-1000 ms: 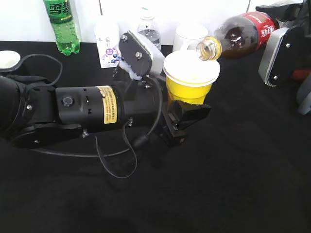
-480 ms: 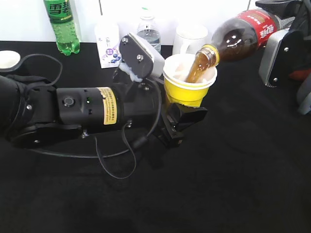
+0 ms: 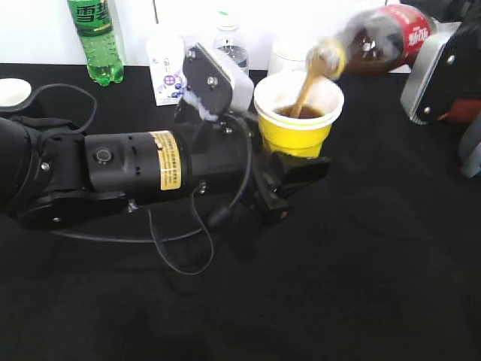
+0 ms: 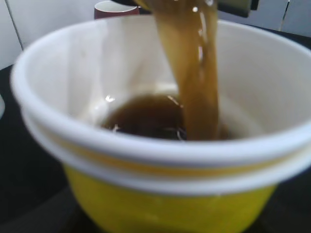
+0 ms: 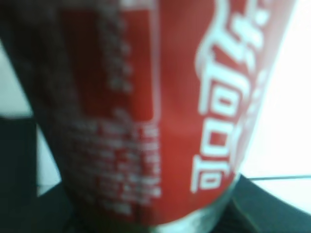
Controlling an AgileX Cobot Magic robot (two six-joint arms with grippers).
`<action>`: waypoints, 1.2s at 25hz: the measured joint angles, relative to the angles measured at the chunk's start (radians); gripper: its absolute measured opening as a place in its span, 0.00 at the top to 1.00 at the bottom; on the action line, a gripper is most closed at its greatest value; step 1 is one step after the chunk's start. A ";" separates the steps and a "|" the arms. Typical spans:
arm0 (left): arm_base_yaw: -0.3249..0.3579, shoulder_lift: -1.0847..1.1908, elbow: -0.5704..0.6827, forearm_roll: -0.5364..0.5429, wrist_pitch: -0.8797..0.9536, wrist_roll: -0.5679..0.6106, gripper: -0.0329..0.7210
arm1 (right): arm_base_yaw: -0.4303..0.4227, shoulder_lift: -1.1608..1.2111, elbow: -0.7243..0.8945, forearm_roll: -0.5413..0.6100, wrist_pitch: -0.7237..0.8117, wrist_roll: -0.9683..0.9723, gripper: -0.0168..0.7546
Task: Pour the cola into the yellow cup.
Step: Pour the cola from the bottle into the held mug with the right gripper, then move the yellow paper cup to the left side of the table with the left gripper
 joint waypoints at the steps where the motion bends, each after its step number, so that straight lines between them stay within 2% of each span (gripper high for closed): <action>1: 0.000 0.000 0.000 0.000 -0.003 0.000 0.37 | 0.000 0.000 0.000 -0.026 -0.005 0.091 0.51; 4: 0.000 0.000 0.000 0.000 -0.008 0.000 0.37 | 0.000 0.000 0.000 -0.094 -0.010 0.314 0.51; 8: 0.002 0.000 0.000 -0.001 -0.009 0.000 0.37 | 0.000 0.000 0.000 -0.106 -0.012 0.706 0.51; 11: 0.044 0.000 0.000 0.000 -0.058 0.000 0.37 | 0.000 0.000 0.000 -0.106 -0.009 1.114 0.51; 12: 0.068 0.000 0.000 0.000 -0.074 0.000 0.37 | 0.000 0.000 0.000 -0.106 -0.006 1.193 0.51; 18: 0.231 -0.046 0.015 0.000 -0.064 0.000 0.37 | 0.000 0.000 0.000 -0.105 0.000 1.247 0.51; 25: 0.442 -0.096 0.194 -0.071 -0.069 0.014 0.37 | 0.000 0.000 0.000 -0.105 0.003 1.248 0.51; 30: 0.454 -0.078 0.246 -0.278 -0.114 0.237 0.37 | 0.000 0.000 0.000 -0.105 0.004 1.248 0.51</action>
